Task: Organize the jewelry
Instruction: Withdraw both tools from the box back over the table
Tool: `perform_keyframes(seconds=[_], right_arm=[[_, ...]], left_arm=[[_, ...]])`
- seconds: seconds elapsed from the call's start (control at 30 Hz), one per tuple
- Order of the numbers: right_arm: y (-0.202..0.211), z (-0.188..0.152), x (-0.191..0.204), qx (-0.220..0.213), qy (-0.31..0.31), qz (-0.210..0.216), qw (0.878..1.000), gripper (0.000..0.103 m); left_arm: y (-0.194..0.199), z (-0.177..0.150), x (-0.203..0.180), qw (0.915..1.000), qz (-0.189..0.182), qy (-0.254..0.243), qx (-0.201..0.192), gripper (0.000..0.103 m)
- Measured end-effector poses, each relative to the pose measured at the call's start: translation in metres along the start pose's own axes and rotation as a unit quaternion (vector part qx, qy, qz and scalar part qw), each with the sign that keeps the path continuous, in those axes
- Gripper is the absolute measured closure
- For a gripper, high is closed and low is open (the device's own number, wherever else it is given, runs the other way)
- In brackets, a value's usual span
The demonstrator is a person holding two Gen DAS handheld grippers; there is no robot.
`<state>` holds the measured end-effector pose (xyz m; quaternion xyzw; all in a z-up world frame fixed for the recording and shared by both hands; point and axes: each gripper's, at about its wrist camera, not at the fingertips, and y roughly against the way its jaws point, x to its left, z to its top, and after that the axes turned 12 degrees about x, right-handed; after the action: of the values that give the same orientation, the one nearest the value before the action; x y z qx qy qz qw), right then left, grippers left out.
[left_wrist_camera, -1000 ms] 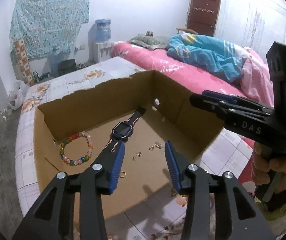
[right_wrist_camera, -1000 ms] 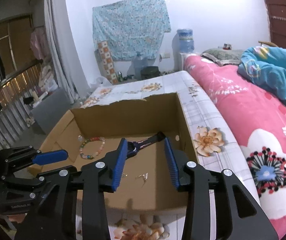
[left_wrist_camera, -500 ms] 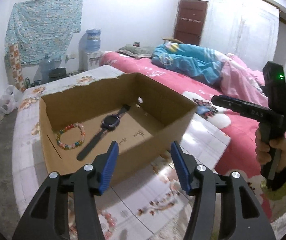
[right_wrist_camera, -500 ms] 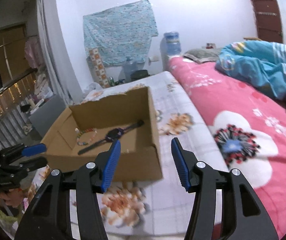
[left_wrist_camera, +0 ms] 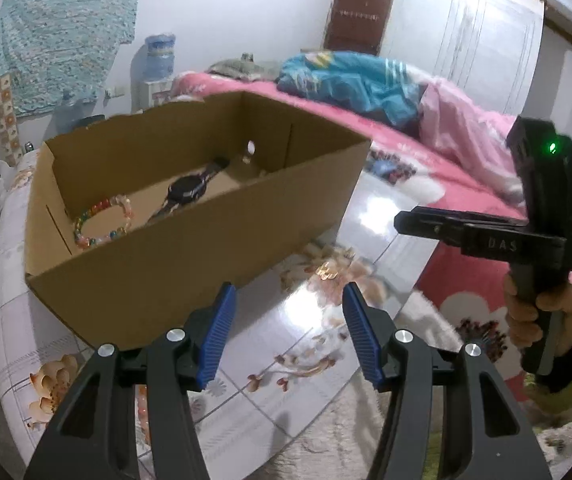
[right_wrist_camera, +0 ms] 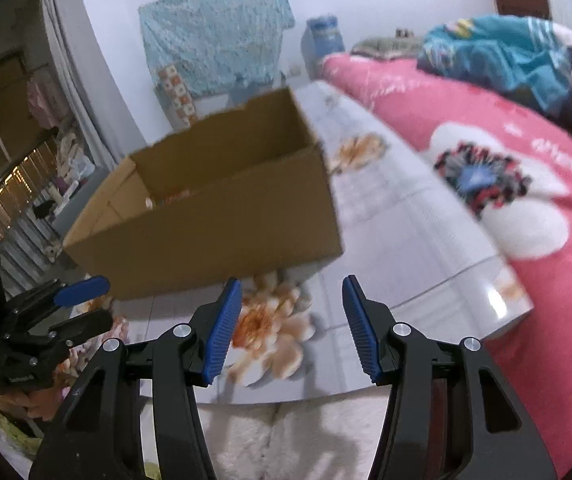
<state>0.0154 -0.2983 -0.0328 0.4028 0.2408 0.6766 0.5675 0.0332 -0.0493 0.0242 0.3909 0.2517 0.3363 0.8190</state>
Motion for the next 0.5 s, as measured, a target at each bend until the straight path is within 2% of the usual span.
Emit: perform_keyframes(seconds=[0.13, 0.2, 0.5], right_arm=[[-0.02, -0.002, 0.021, 0.024, 0.007, -0.019, 1.0, 0.051], [-0.027, -0.002, 0.026, 0.032, 0.004, -0.024, 0.999, 0.045], [-0.046, 0.004, 0.035, 0.056, -0.007, -0.039, 0.998, 0.041]], left_arm=[[-0.019, -0.002, 0.006, 0.9996, 0.004, -0.006, 0.029, 0.049], [-0.029, -0.002, 0.012, 0.9988, 0.007, -0.007, 0.048, 0.049], [-0.042, 0.001, 0.027, 0.9974, -0.011, -0.009, 0.07, 0.049]])
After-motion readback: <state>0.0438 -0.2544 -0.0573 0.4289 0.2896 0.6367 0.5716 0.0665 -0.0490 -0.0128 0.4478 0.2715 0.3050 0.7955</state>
